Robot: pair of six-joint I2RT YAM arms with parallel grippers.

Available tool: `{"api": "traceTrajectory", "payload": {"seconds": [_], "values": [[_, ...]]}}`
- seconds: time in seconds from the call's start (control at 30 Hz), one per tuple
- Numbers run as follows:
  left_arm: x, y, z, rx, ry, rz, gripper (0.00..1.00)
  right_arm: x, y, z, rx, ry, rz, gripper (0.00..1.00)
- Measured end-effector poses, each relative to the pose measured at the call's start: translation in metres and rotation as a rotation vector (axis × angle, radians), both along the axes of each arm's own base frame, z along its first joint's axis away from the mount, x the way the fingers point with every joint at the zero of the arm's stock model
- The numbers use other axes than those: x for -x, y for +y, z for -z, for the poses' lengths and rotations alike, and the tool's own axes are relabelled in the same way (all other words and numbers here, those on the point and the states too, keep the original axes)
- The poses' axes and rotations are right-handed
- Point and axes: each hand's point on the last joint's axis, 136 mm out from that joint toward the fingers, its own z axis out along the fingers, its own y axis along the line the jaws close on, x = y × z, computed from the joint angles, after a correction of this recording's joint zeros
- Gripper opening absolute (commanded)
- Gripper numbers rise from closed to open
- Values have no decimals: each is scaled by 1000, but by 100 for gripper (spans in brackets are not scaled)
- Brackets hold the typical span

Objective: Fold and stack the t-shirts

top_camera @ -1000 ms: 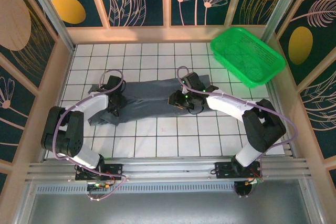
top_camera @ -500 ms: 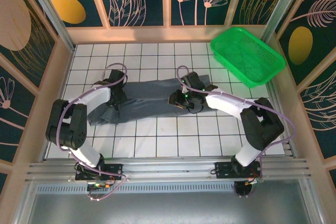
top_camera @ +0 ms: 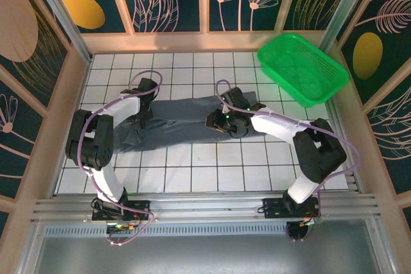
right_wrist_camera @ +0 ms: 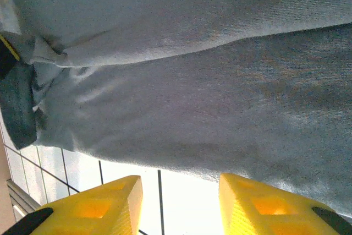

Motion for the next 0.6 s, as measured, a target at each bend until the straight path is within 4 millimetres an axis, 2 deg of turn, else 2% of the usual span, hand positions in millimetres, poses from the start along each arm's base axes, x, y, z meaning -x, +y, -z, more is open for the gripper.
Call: {"api": "traceTrajectory", "payload": {"seconds": [0.2, 0.33, 0.4, 0.53, 0.6], "values": [[-3, -5, -30, 51, -61, -22, 45, 0, 0, 0, 0, 0, 1, 42], [-4, -26, -66, 230, -167, -50, 45, 0, 0, 0, -1, 1, 1, 41], [-6, -39, -78, 326, -205, -66, 45, 0, 0, 0, -1, 2, 2, 41], [-5, -54, -76, 436, -200, -98, 43, 0, 1, 3, -1, 6, 0, 41], [-3, -56, -73, 460, -192, -120, 37, 0, 1, 5, 1, 10, 0, 41]]}}
